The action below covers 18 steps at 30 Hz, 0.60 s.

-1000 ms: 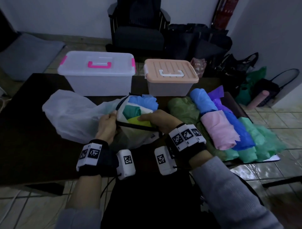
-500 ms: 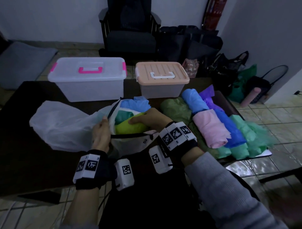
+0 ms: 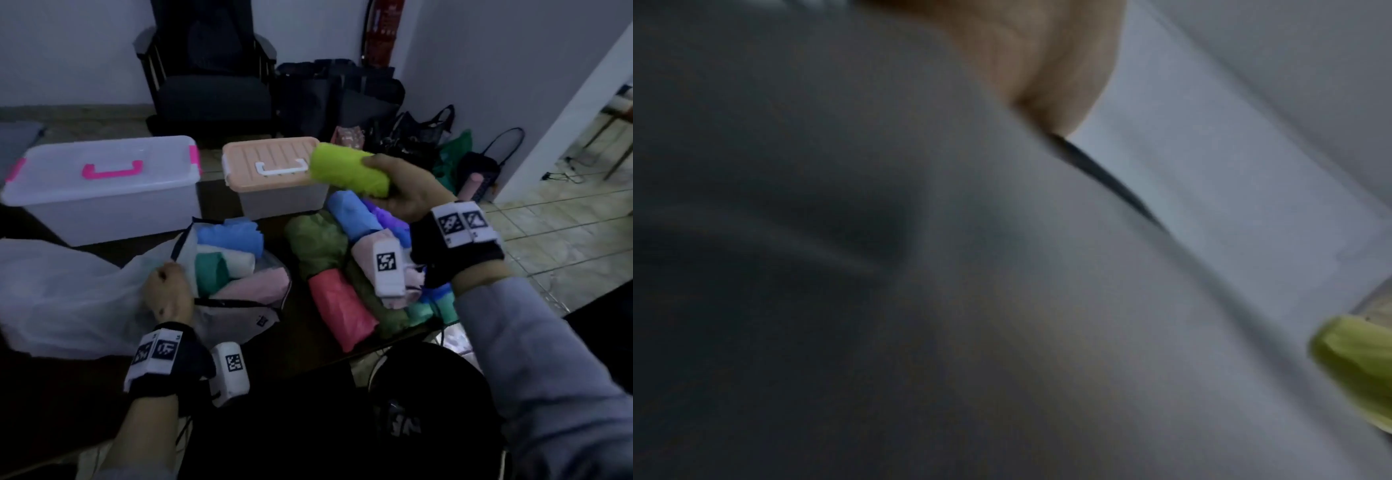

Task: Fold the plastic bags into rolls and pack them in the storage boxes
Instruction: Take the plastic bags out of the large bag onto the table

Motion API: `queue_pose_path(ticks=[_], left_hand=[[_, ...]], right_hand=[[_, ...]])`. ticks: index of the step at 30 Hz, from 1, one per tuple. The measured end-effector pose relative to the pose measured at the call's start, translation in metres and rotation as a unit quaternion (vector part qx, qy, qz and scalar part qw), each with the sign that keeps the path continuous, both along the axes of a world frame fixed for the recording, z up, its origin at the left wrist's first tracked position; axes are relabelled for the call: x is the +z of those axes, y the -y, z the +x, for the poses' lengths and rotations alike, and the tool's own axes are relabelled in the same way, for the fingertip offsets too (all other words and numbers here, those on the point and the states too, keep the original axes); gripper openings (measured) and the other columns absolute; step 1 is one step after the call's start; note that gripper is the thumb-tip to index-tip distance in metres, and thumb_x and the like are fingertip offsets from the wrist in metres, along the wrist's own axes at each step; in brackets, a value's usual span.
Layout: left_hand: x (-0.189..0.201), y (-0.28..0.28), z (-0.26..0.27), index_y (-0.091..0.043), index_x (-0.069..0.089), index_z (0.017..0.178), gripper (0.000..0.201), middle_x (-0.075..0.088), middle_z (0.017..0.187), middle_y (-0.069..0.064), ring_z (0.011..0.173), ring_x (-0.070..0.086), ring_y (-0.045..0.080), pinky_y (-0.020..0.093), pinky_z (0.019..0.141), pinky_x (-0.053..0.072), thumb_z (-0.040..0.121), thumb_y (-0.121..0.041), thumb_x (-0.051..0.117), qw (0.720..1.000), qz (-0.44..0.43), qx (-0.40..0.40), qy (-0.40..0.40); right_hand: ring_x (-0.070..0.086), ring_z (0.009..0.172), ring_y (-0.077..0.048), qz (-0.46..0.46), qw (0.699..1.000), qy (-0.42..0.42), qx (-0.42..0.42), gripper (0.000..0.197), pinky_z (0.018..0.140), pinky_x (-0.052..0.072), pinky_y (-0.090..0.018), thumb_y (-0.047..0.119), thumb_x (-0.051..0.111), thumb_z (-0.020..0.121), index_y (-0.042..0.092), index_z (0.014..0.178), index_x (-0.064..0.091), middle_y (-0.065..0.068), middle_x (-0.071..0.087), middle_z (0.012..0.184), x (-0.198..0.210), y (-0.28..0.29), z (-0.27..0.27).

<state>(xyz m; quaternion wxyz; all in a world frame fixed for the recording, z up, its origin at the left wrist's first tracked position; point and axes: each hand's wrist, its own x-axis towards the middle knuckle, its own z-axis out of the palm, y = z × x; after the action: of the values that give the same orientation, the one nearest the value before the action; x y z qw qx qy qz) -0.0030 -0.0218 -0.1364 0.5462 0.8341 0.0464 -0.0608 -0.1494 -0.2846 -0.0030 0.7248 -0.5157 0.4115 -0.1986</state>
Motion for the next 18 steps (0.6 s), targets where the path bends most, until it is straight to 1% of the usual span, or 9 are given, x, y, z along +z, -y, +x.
queue_pose_path(ticks=[2, 3, 5, 7, 10, 12, 15, 17, 18], left_hand=[[-0.005, 0.000, -0.001, 0.005, 0.057, 0.092, 0.035, 0.050, 0.090, 0.019, 0.081, 0.043, 0.025, 0.032, 0.069, 0.030, 0.099, -0.018, 0.032, 1.000, 0.017, -0.014, 0.011], [-0.006, 0.000, -0.002, 0.008, 0.058, 0.094, 0.037, 0.053, 0.091, 0.023, 0.080, 0.045, 0.027, 0.034, 0.069, 0.030, 0.099, -0.017, 0.032, 0.999, 0.020, -0.019, 0.023], [-0.008, 0.000, -0.002, 0.013, 0.058, 0.101, 0.039, 0.058, 0.103, 0.031, 0.089, 0.052, 0.037, 0.041, 0.075, 0.037, 0.098, -0.017, 0.033, 0.999, 0.019, -0.019, 0.037], [-0.010, 0.000, -0.002, 0.013, 0.058, 0.104, 0.039, 0.058, 0.109, 0.032, 0.096, 0.053, 0.039, 0.041, 0.080, 0.039, 0.099, -0.017, 0.033, 0.999, 0.017, -0.020, 0.046], [-0.011, 0.000, -0.001, 0.012, 0.058, 0.104, 0.039, 0.058, 0.110, 0.031, 0.092, 0.052, 0.036, 0.039, 0.077, 0.037, 0.099, -0.018, 0.035, 0.999, 0.013, -0.023, 0.042], [-0.012, -0.001, 0.000, 0.011, 0.058, 0.105, 0.038, 0.058, 0.111, 0.031, 0.094, 0.053, 0.035, 0.039, 0.079, 0.038, 0.098, -0.019, 0.036, 0.999, 0.007, -0.021, 0.041], [-0.013, -0.002, 0.001, 0.009, 0.058, 0.110, 0.036, 0.058, 0.115, 0.028, 0.104, 0.053, 0.037, 0.040, 0.088, 0.040, 0.098, -0.019, 0.037, 0.999, -0.005, -0.013, 0.034], [-0.014, -0.002, 0.001, 0.007, 0.058, 0.112, 0.036, 0.058, 0.116, 0.027, 0.107, 0.053, 0.037, 0.040, 0.090, 0.040, 0.098, -0.019, 0.037, 0.999, -0.010, -0.012, 0.031], [-0.013, -0.002, 0.000, 0.007, 0.058, 0.112, 0.036, 0.058, 0.116, 0.027, 0.107, 0.053, 0.037, 0.040, 0.090, 0.040, 0.098, -0.019, 0.037, 0.999, -0.012, -0.013, 0.030]], right_hand=[[0.059, 0.071, -0.018, -0.025, 0.997, -0.033, -0.071, 0.033, 0.049, 0.054, -0.024, 0.023, 0.067, 0.085, 0.006, 0.110, 0.057, -0.010, 0.060, 0.088, 0.000, 0.023, -0.011], [0.060, 0.070, -0.020, -0.055, 0.990, -0.071, -0.105, 0.041, 0.053, 0.056, -0.027, 0.023, 0.071, 0.081, 0.003, 0.113, 0.057, -0.010, 0.060, 0.087, -0.004, 0.034, -0.015], [0.064, 0.084, -0.025, -0.113, 0.972, -0.146, -0.149, 0.056, 0.073, 0.058, -0.038, 0.024, 0.077, 0.074, -0.002, 0.118, 0.054, -0.011, 0.061, 0.098, -0.014, 0.047, -0.021], [0.063, 0.095, -0.027, -0.140, 0.961, -0.181, -0.157, 0.061, 0.083, 0.055, -0.039, 0.023, 0.078, 0.074, -0.004, 0.123, 0.051, -0.011, 0.057, 0.102, -0.026, 0.054, -0.021], [0.056, 0.089, -0.021, -0.151, 0.959, -0.200, -0.131, 0.059, 0.076, 0.052, -0.029, 0.021, 0.074, 0.080, -0.005, 0.127, 0.049, -0.010, 0.053, 0.101, -0.043, 0.055, -0.018], [0.055, 0.091, -0.019, -0.163, 0.956, -0.218, -0.106, 0.058, 0.069, 0.049, -0.026, 0.023, 0.073, 0.081, -0.003, 0.128, 0.050, -0.008, 0.055, 0.107, -0.052, 0.054, -0.016], [0.057, 0.109, -0.025, -0.191, 0.944, -0.259, -0.079, 0.068, 0.079, 0.046, -0.029, 0.030, 0.075, 0.078, 0.001, 0.133, 0.046, -0.009, 0.056, 0.126, -0.059, 0.055, -0.015], [0.055, 0.110, -0.025, -0.221, 0.928, -0.295, -0.051, 0.066, 0.078, 0.042, -0.029, 0.033, 0.073, 0.080, 0.001, 0.132, 0.046, -0.008, 0.054, 0.117, -0.057, 0.057, -0.015], [0.054, 0.105, -0.025, -0.237, 0.920, -0.311, -0.037, 0.062, 0.075, 0.040, -0.028, 0.033, 0.072, 0.081, 0.001, 0.129, 0.048, -0.007, 0.051, 0.110, -0.056, 0.058, -0.015]])
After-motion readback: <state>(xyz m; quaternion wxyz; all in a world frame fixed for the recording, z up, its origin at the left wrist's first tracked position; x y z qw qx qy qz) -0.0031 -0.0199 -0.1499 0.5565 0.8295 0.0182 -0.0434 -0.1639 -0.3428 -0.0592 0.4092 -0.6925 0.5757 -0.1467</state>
